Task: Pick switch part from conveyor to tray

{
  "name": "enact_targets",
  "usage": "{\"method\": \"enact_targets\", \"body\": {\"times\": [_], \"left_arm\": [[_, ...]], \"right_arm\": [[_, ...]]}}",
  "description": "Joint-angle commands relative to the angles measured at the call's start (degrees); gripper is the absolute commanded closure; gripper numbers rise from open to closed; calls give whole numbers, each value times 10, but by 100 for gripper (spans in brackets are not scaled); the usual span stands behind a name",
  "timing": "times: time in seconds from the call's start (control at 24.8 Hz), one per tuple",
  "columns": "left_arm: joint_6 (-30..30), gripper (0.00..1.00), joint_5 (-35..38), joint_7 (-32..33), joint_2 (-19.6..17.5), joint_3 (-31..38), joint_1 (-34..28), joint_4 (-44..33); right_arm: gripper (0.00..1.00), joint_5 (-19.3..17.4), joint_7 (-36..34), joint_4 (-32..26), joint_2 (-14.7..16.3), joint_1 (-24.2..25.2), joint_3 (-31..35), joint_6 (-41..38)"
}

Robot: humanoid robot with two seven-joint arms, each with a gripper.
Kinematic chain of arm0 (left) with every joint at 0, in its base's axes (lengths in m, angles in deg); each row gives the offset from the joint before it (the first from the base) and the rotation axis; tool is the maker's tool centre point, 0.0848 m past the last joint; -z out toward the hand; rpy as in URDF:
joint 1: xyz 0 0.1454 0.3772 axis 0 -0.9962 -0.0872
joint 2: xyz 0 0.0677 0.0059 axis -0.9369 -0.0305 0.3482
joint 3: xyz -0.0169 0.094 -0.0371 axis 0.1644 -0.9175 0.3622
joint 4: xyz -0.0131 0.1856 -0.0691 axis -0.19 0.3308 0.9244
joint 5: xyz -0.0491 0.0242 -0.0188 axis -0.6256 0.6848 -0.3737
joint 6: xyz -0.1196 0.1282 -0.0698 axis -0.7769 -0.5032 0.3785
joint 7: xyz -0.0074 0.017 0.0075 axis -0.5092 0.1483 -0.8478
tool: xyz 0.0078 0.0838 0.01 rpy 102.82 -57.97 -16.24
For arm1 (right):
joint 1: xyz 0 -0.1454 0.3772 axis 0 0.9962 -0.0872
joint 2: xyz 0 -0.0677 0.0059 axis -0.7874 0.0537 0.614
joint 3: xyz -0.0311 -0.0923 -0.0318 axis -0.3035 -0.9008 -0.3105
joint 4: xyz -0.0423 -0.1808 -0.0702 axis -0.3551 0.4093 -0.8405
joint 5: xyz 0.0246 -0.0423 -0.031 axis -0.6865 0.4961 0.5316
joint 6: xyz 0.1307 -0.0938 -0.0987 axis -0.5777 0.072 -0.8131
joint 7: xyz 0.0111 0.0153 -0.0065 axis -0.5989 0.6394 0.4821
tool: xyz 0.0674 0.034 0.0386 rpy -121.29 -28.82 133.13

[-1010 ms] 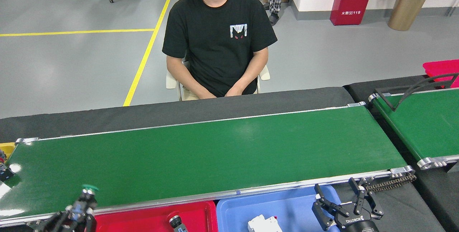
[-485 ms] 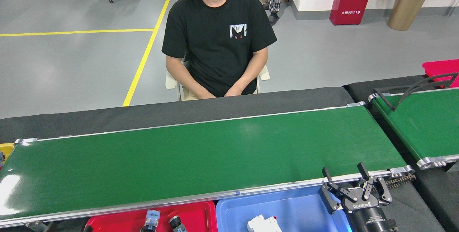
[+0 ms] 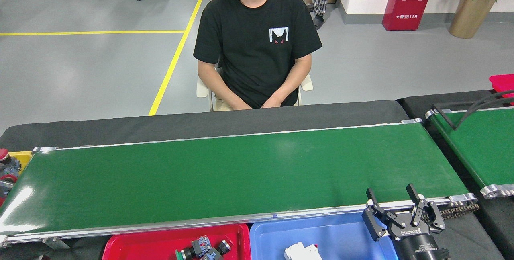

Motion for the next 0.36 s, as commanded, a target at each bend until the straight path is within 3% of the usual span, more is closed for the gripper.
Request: {"method": "enact_targets", "body": {"times": [0.0, 0.32], "left_arm": [[-2, 0, 0, -6, -21, -20, 12, -3], [0, 0, 0, -6, -25, -30, 20, -1]], "right_arm": [[1, -1, -4, -9, -1, 8, 20, -1], [1, -2, -4, -26, -2, 34, 25, -1]]}}
